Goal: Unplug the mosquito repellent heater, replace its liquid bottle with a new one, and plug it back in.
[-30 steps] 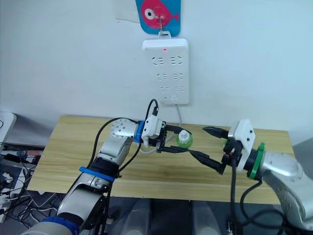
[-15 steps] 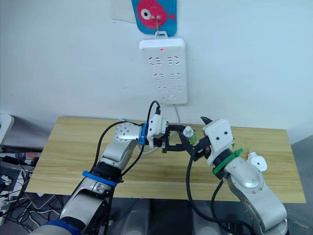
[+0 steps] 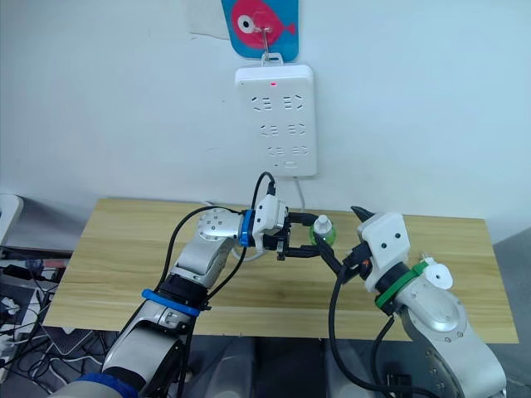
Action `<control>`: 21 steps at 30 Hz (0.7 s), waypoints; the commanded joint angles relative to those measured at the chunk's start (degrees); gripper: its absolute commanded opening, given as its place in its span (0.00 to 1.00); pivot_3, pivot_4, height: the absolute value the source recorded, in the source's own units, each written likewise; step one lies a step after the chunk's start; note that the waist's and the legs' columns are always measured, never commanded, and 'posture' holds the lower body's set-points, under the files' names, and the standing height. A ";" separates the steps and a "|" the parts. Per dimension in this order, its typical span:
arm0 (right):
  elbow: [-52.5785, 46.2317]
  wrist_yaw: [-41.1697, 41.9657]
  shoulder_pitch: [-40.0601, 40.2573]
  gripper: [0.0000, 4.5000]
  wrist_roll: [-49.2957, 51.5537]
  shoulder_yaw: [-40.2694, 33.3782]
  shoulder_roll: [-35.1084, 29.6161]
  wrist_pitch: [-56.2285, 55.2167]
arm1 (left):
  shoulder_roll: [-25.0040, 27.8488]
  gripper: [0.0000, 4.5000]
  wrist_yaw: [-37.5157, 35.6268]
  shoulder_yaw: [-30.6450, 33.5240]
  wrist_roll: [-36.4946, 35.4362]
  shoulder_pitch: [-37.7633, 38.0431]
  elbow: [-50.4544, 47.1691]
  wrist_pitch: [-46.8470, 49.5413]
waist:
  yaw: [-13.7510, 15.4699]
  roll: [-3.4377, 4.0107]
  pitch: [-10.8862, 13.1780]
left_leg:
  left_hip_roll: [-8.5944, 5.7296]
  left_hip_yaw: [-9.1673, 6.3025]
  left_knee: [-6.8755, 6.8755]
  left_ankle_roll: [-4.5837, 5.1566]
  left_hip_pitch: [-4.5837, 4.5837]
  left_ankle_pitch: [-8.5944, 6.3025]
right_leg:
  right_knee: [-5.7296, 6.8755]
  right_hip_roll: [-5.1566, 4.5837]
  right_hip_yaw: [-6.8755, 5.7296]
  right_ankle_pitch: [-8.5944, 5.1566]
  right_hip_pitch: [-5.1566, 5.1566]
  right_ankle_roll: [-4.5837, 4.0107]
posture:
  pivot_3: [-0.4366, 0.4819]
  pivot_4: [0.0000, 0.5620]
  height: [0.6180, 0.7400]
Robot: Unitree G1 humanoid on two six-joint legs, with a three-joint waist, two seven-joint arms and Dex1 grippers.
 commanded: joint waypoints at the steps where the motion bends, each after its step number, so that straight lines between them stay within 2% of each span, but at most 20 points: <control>1: -3.94 0.03 1.09 0.99 1.59 -3.06 -0.32 0.31 | 0.11 0.50 -0.70 0.22 -1.09 -0.06 -2.08 -0.64 | 0.00 0.00 0.00 | 0.00 0.00 0.00 0.00 0.00 0.00 | 0.00 0.00 0.00 0.00 0.00 0.00 | 0.53 0.55 1.00; 8: -5.60 2.77 2.37 0.99 5.21 -0.55 -1.50 0.54 | 0.30 0.50 -0.91 0.32 -1.04 -0.48 -1.63 -0.79 | 0.02 0.00 0.00 | 0.00 0.00 0.00 0.01 0.00 -0.01 | 0.00 0.00 0.00 0.00 0.00 0.00 | 0.53 0.55 1.00; 14: 0.79 -1.14 -4.76 0.99 0.23 5.81 2.24 -1.22 | 0.18 0.50 -1.19 0.13 -1.09 -0.40 -1.91 -0.66 | -0.38 0.00 0.00 | 0.00 0.00 0.01 0.00 0.01 0.00 | 0.03 0.01 0.00 0.00 0.00 0.00 | 0.54 0.56 1.00; 21: 3.66 -3.33 -7.07 0.99 -3.93 6.54 3.40 -2.30 | 0.03 0.50 -1.37 0.08 -1.15 -0.31 -2.23 -0.44 | -0.31 0.00 0.00 | -0.01 -0.01 0.00 -0.04 -0.02 0.02 | -0.03 -0.01 -0.01 0.00 0.00 0.00 | 0.54 0.55 1.00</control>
